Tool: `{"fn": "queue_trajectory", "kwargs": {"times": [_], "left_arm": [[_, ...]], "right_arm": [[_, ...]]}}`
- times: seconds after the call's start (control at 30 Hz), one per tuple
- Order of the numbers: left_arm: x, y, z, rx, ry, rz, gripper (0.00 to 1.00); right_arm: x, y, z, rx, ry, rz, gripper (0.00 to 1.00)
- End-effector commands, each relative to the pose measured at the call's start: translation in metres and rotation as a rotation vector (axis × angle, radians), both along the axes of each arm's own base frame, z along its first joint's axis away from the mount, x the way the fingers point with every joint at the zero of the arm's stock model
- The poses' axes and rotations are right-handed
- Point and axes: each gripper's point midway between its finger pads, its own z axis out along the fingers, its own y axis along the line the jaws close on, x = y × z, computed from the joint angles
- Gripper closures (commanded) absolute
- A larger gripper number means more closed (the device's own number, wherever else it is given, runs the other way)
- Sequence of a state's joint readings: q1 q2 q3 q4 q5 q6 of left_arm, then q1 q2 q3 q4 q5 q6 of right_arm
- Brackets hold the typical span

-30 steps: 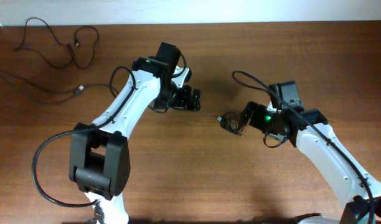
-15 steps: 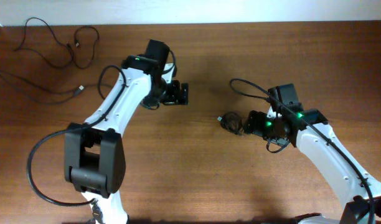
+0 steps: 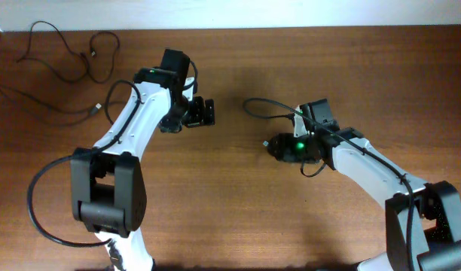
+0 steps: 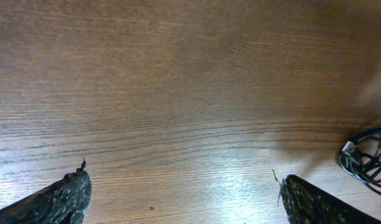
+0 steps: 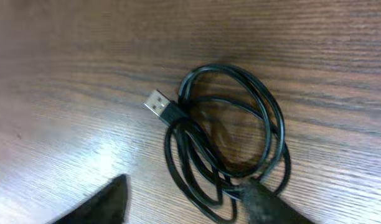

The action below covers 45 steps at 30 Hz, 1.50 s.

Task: Untangle cables

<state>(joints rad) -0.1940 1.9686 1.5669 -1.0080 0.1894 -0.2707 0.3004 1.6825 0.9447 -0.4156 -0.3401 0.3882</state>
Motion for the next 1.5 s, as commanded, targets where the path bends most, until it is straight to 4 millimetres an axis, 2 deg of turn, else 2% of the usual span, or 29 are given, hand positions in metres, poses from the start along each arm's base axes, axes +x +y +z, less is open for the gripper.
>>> {"fn": "queue_trajectory", "kwargs": {"times": [0.0,0.07,0.13,0.17,0.27,0.33,0.37,0.4,0.47,0.5,0.57,0.6,0.63,0.7,0.8,0.9,0.97,1.07,1.1,1.17,1.27,1.3,1.37,1.4,1.47], "left_arm": [[-0.007,0.004,-0.009,0.016,0.028,0.012,0.01],[-0.007,0.004,-0.009,0.015,0.029,0.012,0.01],[-0.007,0.004,-0.009,0.015,0.029,0.012,0.01],[-0.007,0.004,-0.009,0.015,0.029,0.012,0.01],[-0.007,0.004,-0.009,0.015,0.029,0.012,0.01],[-0.007,0.004,-0.009,0.015,0.029,0.012,0.01],[-0.007,0.004,-0.009,0.015,0.029,0.012,0.0],[-0.008,0.002,-0.009,0.007,0.031,0.01,0.01],[-0.01,-0.007,-0.007,-0.049,0.043,0.002,0.01],[-0.015,-0.02,-0.003,-0.127,0.068,-0.009,0.01],[-0.025,-0.044,0.008,-0.282,0.118,-0.03,0.01],[-0.03,-0.06,0.017,-0.387,0.142,-0.045,0.01],[-0.035,-0.078,0.032,-0.523,0.15,-0.098,0.15],[-0.041,-0.094,0.05,-0.661,0.133,-0.19,0.16],[-0.049,-0.102,0.061,-0.74,0.108,-0.281,0.16],[-0.055,-0.108,0.061,-0.74,0.128,-0.295,0.22],[-0.06,-0.114,0.058,-0.722,0.134,-0.316,0.2],[-0.065,-0.12,0.054,-0.685,0.147,-0.328,0.24],[-0.066,-0.121,0.054,-0.685,0.149,-0.33,0.27],[-0.066,-0.121,0.053,-0.684,0.15,-0.331,0.46],[-0.065,-0.119,0.05,-0.659,0.147,-0.33,0.57],[-0.065,-0.119,0.05,-0.659,0.148,-0.331,0.67],[-0.066,-0.12,0.05,-0.656,0.148,-0.334,0.8],[-0.065,-0.116,0.045,-0.616,0.144,-0.332,1.0],[-0.064,-0.108,0.037,-0.553,0.148,-0.325,1.0]], "right_arm": [[0.005,0.005,0.003,0.018,-0.021,0.015,0.56],[0.007,0.002,0.002,0.0,-0.028,0.007,0.57],[0.011,-0.006,-0.001,-0.052,-0.044,-0.011,0.62],[0.01,-0.007,-0.001,-0.053,-0.042,-0.011,0.66],[0.007,0.002,0.002,-0.005,-0.031,0.011,0.95],[0.004,0.002,0.008,0.003,-0.014,0.015,0.96],[0.001,0.006,0.017,0.03,-0.008,0.027,0.96],[-0.001,0.015,0.038,0.083,-0.014,0.05,0.96],[-0.012,0.038,0.096,0.251,-0.052,0.131,0.96],[-0.019,0.051,0.132,0.361,-0.097,0.194,0.96],[-0.026,0.055,0.162,0.408,-0.168,0.227,0.96],[-0.026,0.052,0.168,0.395,-0.193,0.218,0.96],[-0.025,0.048,0.167,0.374,-0.192,0.195,0.96],[-0.024,0.044,0.159,0.364,-0.137,0.129,0.96],[-0.02,0.045,0.156,0.373,-0.112,0.088,0.96],[-0.01,0.048,0.165,0.42,-0.12,0.032,0.96],[-0.006,0.049,0.169,0.437,-0.129,0.017,0.96],[-0.006,0.052,0.173,0.46,-0.127,0.025,0.96],[-0.008,0.054,0.175,0.474,-0.124,0.036,0.96],[-0.01,0.057,0.178,0.493,-0.12,0.053,0.96],[-0.008,0.057,0.18,0.508,-0.111,0.029,0.96],[-0.006,0.058,0.182,0.516,-0.119,0.025,0.96],[-0.004,0.059,0.185,0.526,-0.126,0.019,0.96],[-0.003,0.059,0.186,0.527,-0.134,0.02,0.96],[-0.003,0.059,0.186,0.527,-0.133,0.019,0.96]]}}
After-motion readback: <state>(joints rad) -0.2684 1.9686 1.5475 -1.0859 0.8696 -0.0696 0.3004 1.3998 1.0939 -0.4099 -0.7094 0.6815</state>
